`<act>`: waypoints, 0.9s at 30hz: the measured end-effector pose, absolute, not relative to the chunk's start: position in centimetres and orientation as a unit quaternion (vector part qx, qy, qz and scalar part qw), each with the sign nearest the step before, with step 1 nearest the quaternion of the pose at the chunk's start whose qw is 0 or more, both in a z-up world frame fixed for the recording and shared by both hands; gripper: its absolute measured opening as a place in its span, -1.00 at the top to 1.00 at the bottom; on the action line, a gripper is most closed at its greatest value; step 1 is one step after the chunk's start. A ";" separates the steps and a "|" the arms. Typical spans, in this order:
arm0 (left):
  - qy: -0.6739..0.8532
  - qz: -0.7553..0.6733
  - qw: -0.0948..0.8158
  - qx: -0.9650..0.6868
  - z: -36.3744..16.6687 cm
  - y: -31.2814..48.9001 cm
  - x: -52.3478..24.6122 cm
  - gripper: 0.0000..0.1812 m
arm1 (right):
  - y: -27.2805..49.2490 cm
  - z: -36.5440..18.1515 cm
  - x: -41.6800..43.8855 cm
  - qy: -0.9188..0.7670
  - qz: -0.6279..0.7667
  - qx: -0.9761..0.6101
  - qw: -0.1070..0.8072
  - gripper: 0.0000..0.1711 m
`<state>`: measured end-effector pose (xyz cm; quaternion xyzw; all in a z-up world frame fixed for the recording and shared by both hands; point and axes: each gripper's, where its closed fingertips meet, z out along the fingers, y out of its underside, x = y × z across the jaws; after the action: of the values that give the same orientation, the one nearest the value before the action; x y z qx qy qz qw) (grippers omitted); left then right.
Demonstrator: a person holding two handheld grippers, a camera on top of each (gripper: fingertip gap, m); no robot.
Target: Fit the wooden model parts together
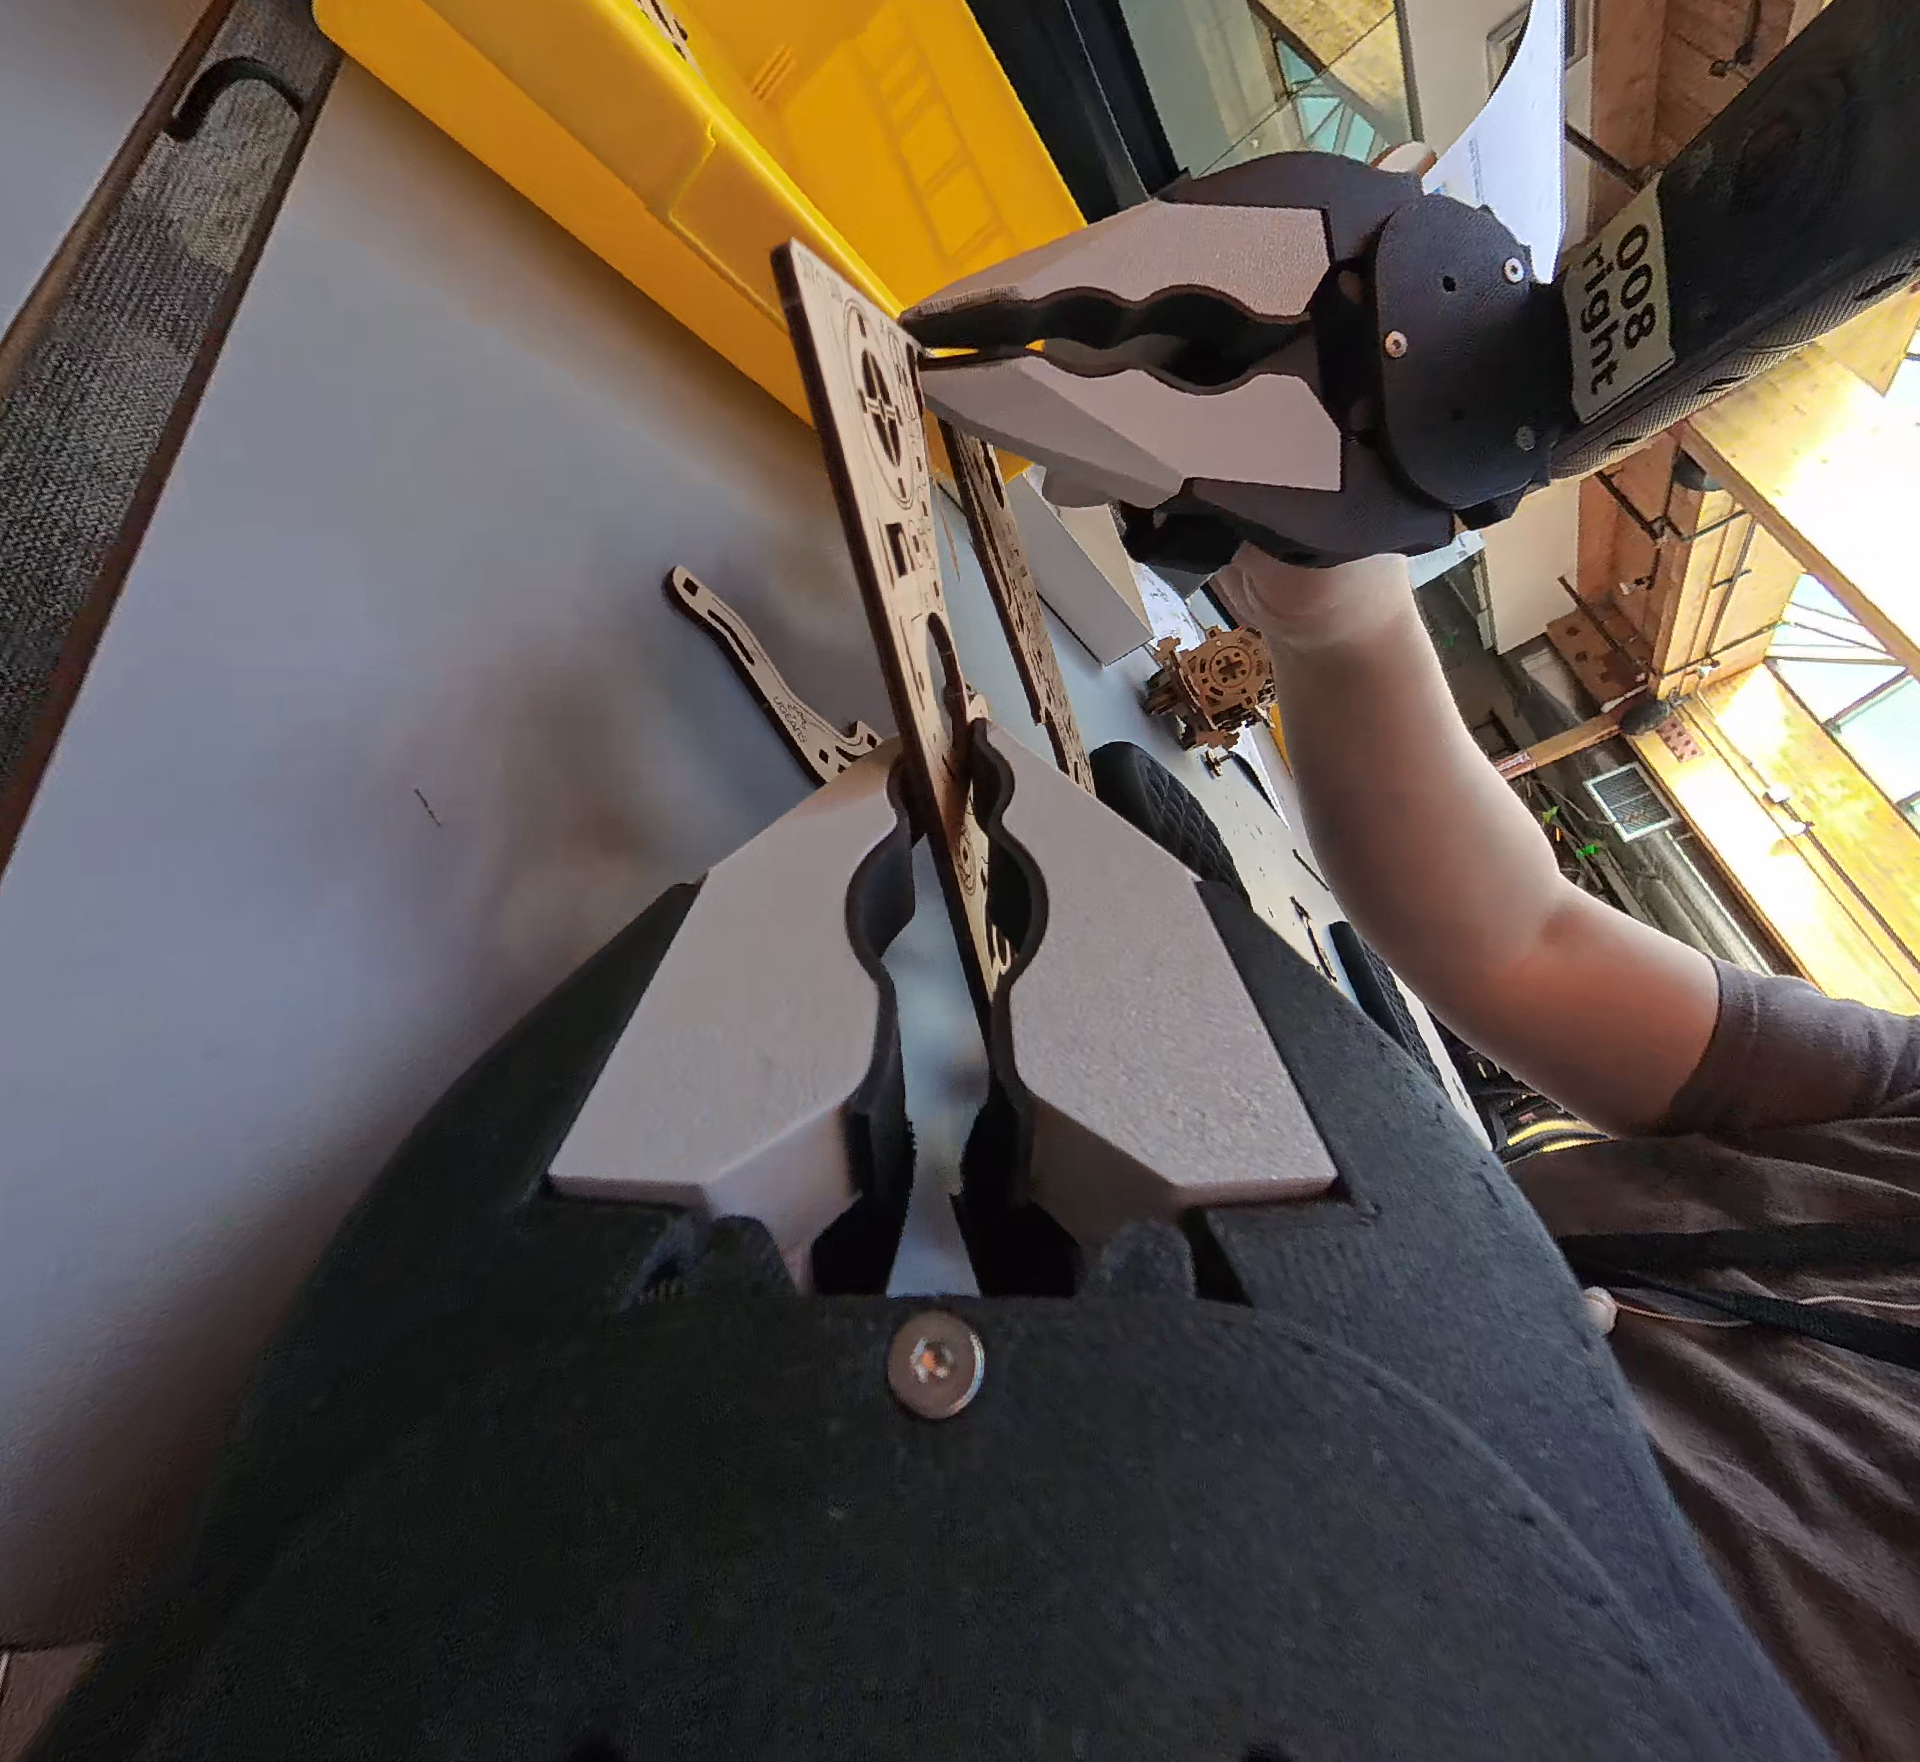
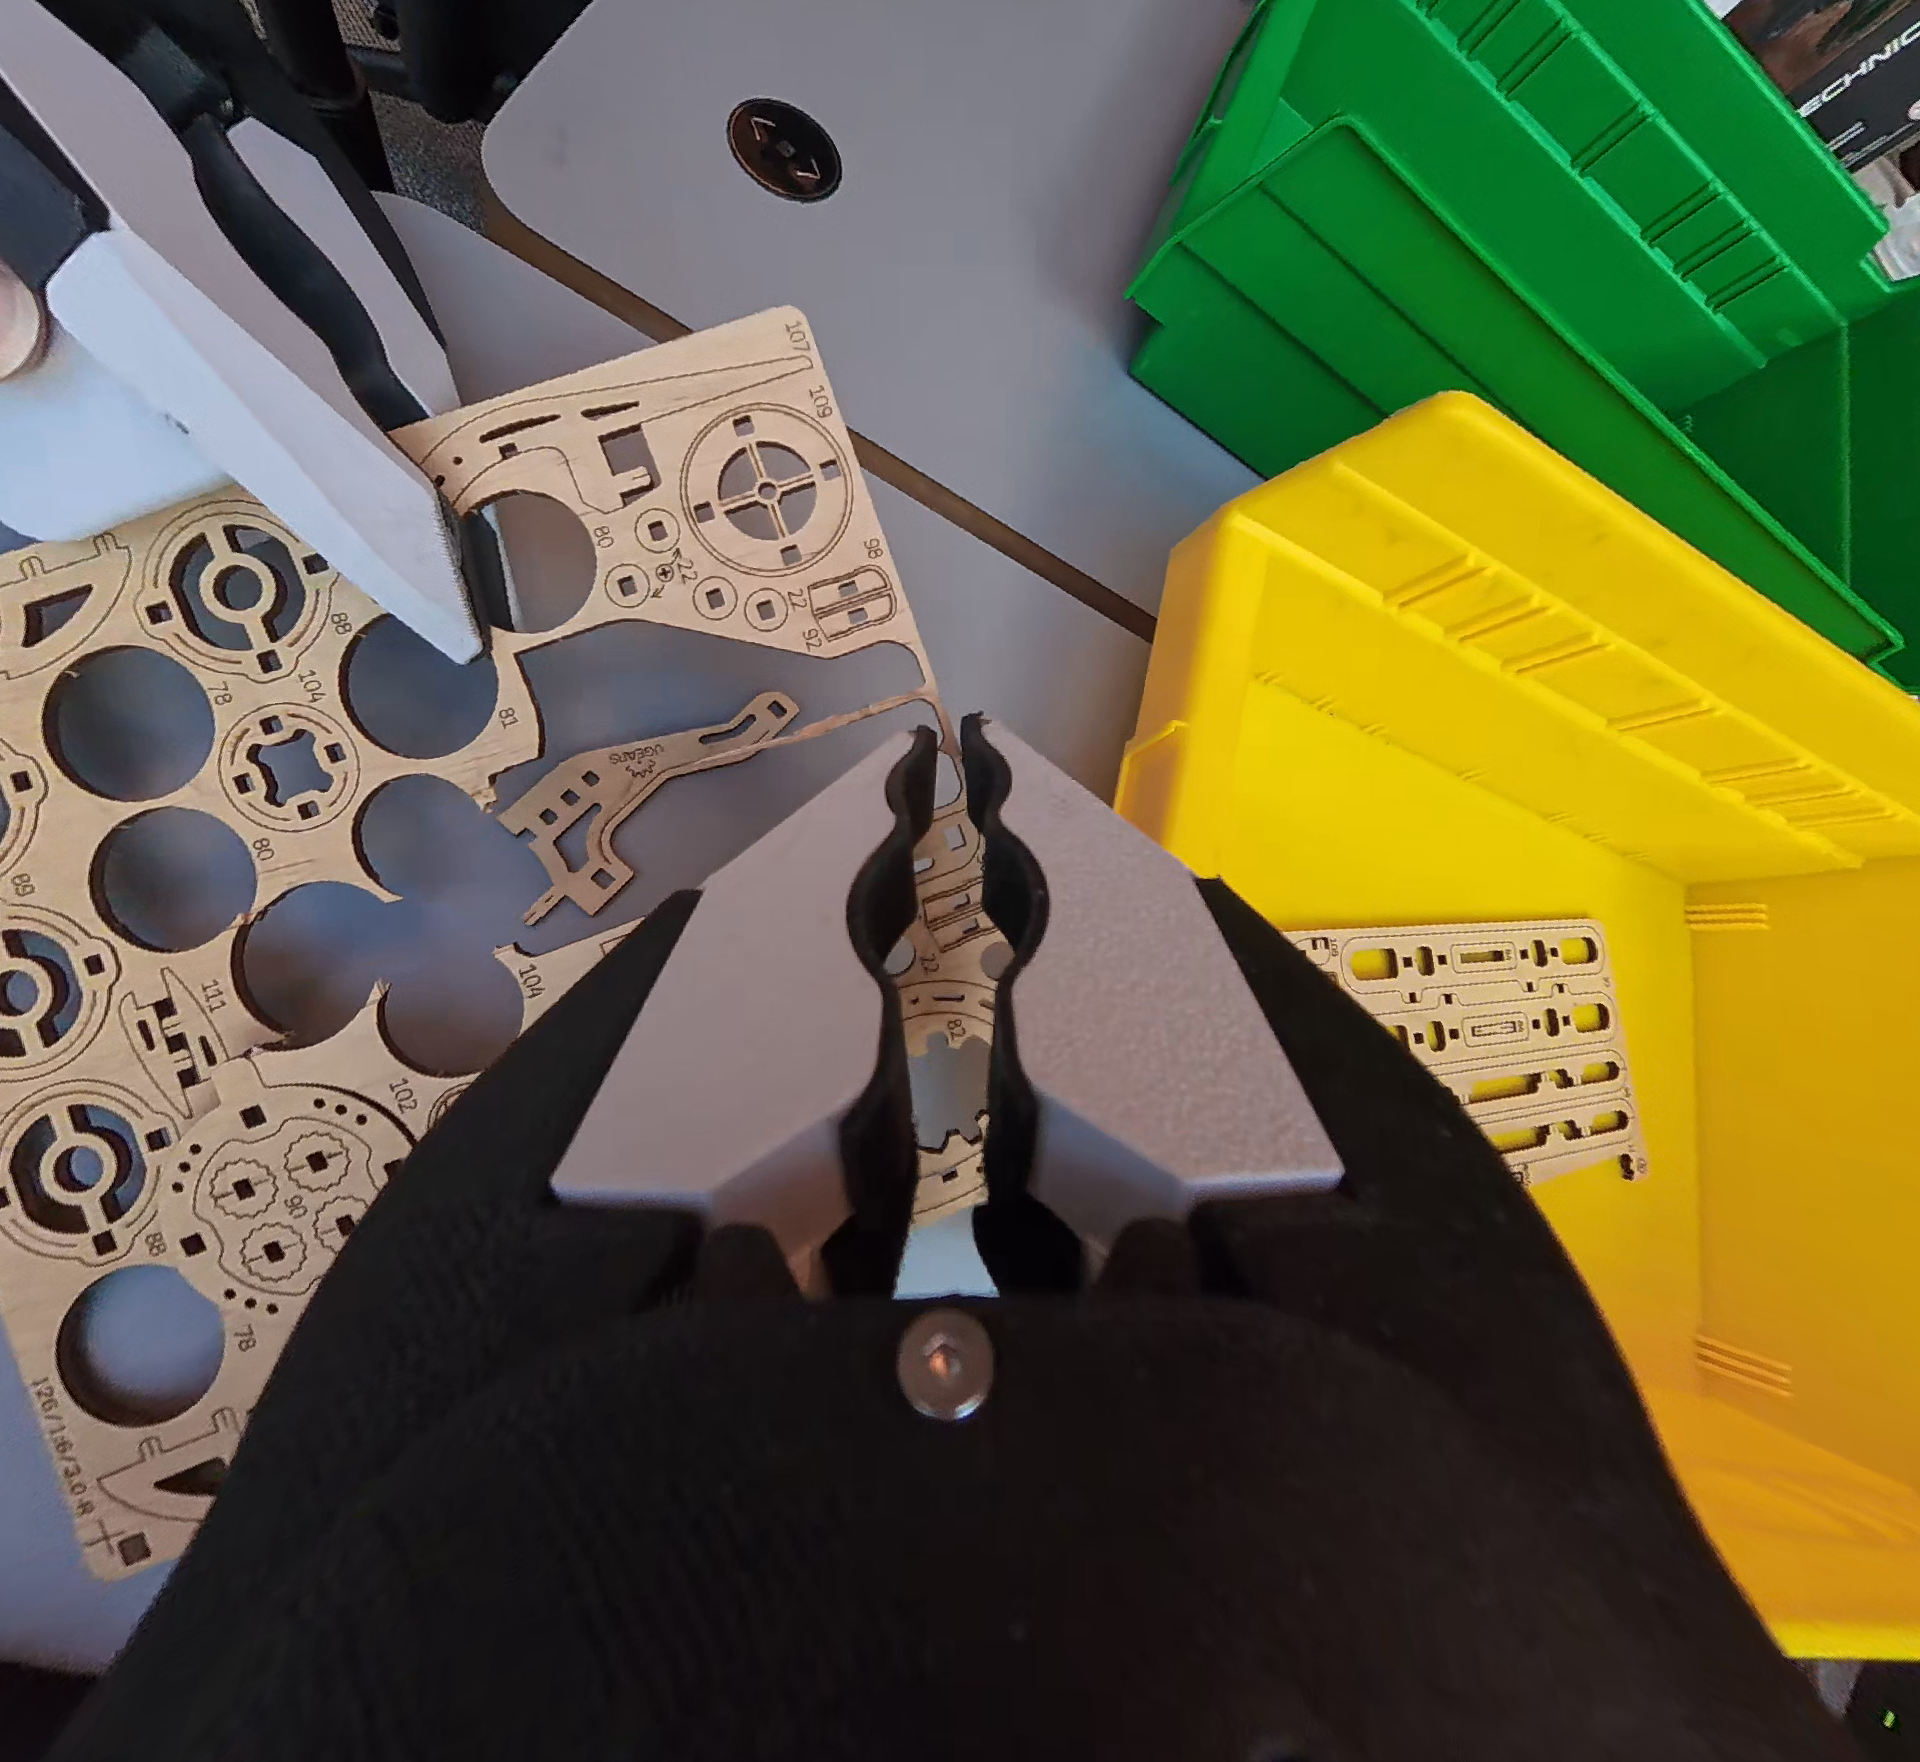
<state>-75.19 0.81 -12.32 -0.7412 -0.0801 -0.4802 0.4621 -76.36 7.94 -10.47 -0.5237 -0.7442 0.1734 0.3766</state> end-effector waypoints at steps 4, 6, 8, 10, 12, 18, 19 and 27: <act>-0.076 -0.490 0.470 -0.730 -12.0 0.7 -75.1 0.97 | 8.1 -10.2 -76.3 -0.734 0.182 -0.528 0.386 0.87; -0.074 -0.491 0.474 -0.728 -11.9 0.7 -75.1 0.97 | 8.2 -9.9 -76.3 -0.728 0.187 -0.532 0.391 0.79; -0.071 -0.494 0.478 -0.723 -11.7 0.6 -75.0 0.97 | 8.3 -9.6 -76.2 -0.720 0.195 -0.534 0.397 0.75; -0.068 -0.493 0.481 -0.722 -11.6 0.5 -75.0 0.97 | 8.5 -9.1 -75.9 -0.711 0.198 -0.537 0.410 0.70; -0.065 -0.493 0.485 -0.719 -11.4 0.5 -75.0 0.98 | 8.6 -8.5 -75.6 -0.701 0.205 -0.539 0.420 0.64; -0.054 -0.498 0.502 -0.705 -10.5 0.5 -74.7 0.98 | 8.3 -6.1 -73.9 -0.636 0.302 -0.569 0.425 0.45; -0.048 -0.498 0.508 -0.702 -10.2 0.4 -74.6 0.99 | 8.4 -5.6 -73.4 -0.618 0.324 -0.578 0.424 0.37; -0.027 -0.490 0.532 -0.690 -9.4 -0.3 -74.4 0.99 | 9.8 -3.6 -66.4 -0.502 0.428 -0.628 0.414 0.37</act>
<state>-74.36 -0.26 -9.44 -0.6900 -0.0275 -0.4898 0.5322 -66.44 9.82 -3.61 -0.6280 -0.5018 0.4275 0.4135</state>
